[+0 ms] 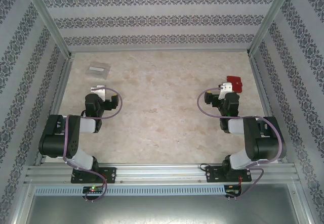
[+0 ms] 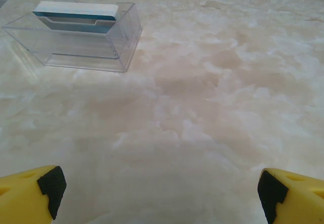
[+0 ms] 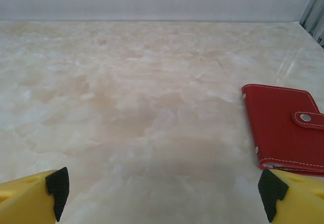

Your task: Put the credit cards into the card holder

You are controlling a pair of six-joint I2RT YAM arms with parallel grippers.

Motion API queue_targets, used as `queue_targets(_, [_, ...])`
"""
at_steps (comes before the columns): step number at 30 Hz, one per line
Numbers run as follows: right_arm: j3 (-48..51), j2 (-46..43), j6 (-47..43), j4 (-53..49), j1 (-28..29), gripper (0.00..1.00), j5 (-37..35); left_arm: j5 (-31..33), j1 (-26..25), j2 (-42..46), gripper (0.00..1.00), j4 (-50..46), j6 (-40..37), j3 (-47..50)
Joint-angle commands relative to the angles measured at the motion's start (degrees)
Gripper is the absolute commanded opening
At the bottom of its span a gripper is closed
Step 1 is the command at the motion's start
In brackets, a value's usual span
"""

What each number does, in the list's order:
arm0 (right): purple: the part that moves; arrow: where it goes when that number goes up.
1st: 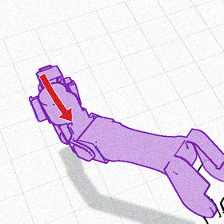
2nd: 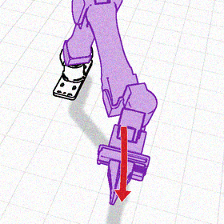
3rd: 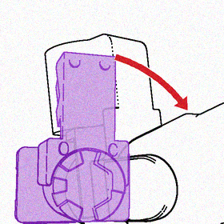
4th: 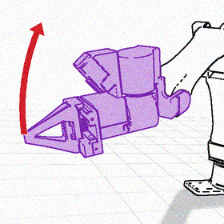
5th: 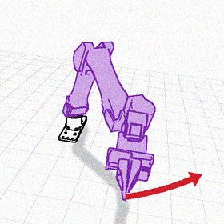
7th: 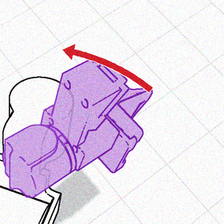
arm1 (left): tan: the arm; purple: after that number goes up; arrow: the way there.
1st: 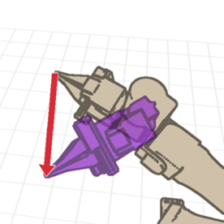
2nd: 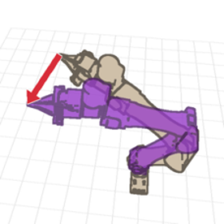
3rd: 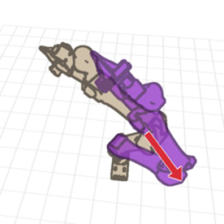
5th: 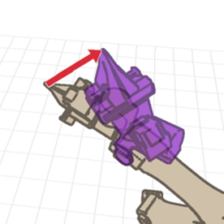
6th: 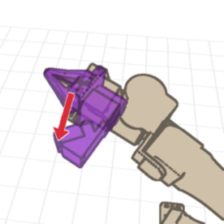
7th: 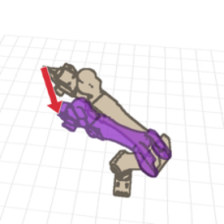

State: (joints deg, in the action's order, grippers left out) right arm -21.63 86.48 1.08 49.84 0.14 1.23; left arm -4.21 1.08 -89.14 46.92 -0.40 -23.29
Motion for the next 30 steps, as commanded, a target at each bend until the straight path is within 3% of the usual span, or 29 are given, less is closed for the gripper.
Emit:
queue_targets(1, [-0.96,-0.08,0.1,0.47,-0.14,0.98,1.63,0.69,-0.55,0.02,0.99,-0.77,0.14,-1.07])
queue_targets(23, [-0.71,-0.06,1.08,0.78,-0.14,0.98,-0.66,0.5,-0.49,-0.06,0.99,-0.77,0.31,-1.06])
queue_targets(26, [0.0,-1.74,2.93,1.32,-0.01,0.98,-5.85,2.68,-0.51,1.64,0.99,-4.63,0.93,-2.55])
queue_targets(28, [-0.61,-6.63,4.25,-3.92,-0.05,0.98,-10.44,3.92,-0.64,7.03,0.99,-16.22,2.28,-5.84])
queue_targets(30, [-5.46,-13.09,4.38,-19.61,-0.01,0.98,-14.4,5.16,-0.64,11.95,0.99,-21.16,3.87,-6.76])
